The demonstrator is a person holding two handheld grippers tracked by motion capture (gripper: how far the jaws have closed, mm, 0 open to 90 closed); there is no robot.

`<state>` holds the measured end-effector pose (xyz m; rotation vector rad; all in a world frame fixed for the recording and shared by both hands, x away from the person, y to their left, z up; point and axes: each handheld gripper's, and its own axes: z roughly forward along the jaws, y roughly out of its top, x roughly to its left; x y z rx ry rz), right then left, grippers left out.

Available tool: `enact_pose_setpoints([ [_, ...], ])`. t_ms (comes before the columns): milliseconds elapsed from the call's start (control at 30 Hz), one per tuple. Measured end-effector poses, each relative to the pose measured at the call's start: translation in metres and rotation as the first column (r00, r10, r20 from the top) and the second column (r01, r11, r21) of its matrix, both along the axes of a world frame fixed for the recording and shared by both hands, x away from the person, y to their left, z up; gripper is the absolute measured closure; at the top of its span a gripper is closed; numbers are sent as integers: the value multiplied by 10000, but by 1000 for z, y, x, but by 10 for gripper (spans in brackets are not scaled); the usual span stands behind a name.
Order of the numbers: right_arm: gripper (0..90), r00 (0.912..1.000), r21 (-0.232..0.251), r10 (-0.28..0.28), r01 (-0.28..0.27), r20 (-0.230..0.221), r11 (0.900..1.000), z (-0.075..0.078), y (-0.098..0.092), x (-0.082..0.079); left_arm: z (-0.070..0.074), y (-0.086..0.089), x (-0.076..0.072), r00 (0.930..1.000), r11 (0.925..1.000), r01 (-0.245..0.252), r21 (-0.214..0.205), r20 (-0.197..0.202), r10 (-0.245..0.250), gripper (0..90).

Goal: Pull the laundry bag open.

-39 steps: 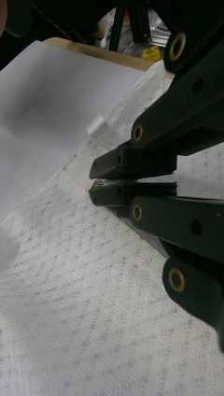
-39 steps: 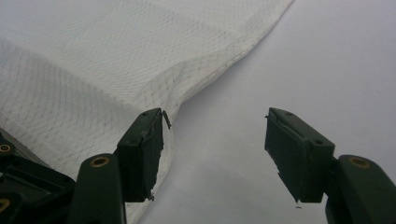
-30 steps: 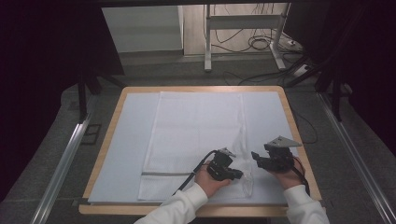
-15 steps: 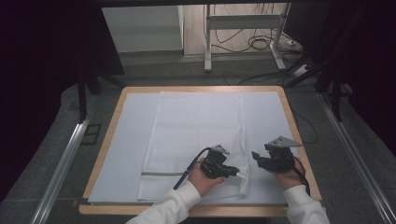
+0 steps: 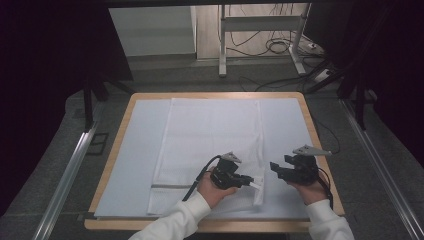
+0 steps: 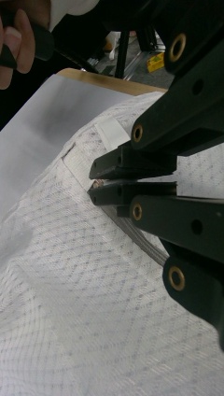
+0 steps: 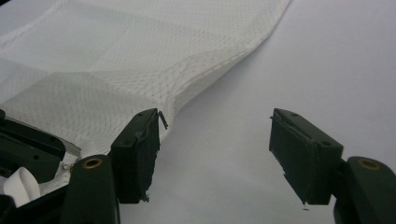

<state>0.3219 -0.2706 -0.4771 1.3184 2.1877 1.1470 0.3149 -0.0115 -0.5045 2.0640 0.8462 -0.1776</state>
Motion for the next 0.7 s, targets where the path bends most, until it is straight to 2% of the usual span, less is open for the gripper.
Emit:
enact_pose_setpoints([
  [233, 317, 9963, 703, 85, -24, -860, 9975, 1, 0, 0, -2, 0, 0, 10000, 10000, -73, -25, -8, 73, 869],
  [400, 317, 9855, 1387, 309, -76, -1667, 9903, -2, 5, 2, -2, -2, -1, 10000, 10000, -40, 23, 51, 40, 869],
  [500, 317, 9793, 1570, 468, -156, -1970, 9875, -4, 9, 3, -2, -2, -2, 9999, 10000, 10, 76, 102, -11, 869],
  [633, 330, 9689, 1450, 695, -354, -2374, 9888, -10, 16, 5, -2, -2, -3, 9998, 10000, -66, 24, 162, 65, 869],
  [700, 335, 9642, 1548, 741, -350, -2546, 9873, -12, 18, 7, -2, -1, -4, 9998, 10000, -34, 52, 202, 33, 869],
])
